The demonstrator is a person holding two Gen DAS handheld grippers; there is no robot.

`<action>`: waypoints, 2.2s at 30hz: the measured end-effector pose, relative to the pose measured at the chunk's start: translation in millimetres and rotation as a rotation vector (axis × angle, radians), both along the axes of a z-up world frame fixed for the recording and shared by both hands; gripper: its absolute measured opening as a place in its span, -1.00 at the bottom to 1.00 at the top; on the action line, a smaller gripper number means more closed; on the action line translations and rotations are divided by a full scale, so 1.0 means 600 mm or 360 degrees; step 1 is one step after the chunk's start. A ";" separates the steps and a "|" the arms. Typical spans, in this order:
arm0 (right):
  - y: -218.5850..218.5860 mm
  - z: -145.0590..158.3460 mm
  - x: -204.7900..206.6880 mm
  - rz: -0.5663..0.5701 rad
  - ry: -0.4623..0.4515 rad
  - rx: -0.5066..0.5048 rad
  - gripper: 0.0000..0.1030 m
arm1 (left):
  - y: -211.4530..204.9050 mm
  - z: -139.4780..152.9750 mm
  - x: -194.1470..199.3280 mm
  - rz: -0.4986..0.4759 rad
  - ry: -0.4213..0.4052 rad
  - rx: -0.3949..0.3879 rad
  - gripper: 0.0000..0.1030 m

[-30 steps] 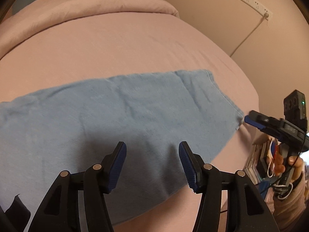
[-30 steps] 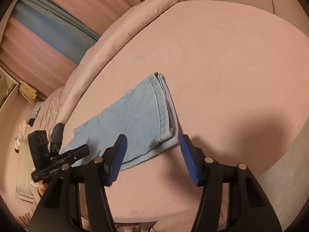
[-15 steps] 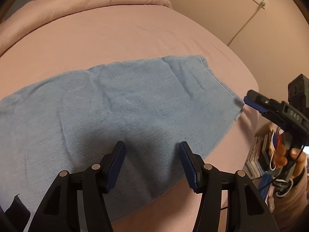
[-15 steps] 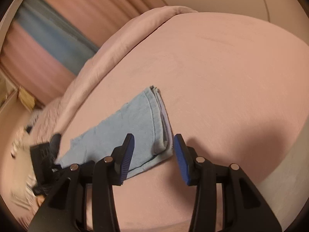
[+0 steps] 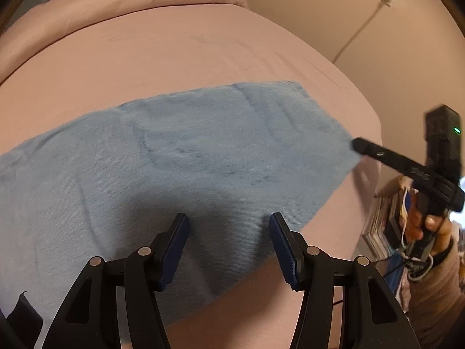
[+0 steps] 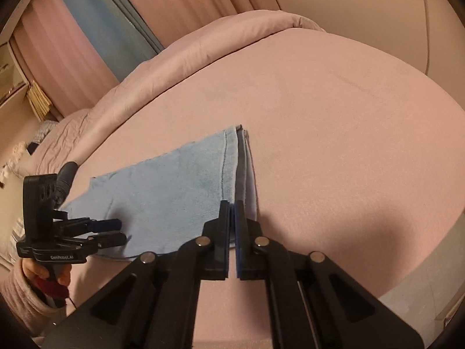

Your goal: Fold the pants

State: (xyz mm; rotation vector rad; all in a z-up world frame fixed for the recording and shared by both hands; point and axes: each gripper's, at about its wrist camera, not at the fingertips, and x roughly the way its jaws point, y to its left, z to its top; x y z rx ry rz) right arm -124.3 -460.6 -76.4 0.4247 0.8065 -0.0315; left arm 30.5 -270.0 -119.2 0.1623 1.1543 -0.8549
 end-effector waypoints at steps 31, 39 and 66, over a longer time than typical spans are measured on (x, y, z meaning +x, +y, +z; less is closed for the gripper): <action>0.031 -0.086 0.038 -0.0486 -0.0102 0.0803 -0.64 | 0.015 -0.010 0.022 0.0177 0.0137 -0.0165 0.09; 0.058 -0.033 0.043 -0.0378 -0.0146 0.0579 -0.73 | 0.044 -0.018 0.029 0.0239 0.0144 -0.0176 0.09; 0.220 0.063 0.122 0.0214 -0.0185 0.0159 -0.73 | 0.292 -0.025 0.074 0.0711 0.0384 -0.0578 0.09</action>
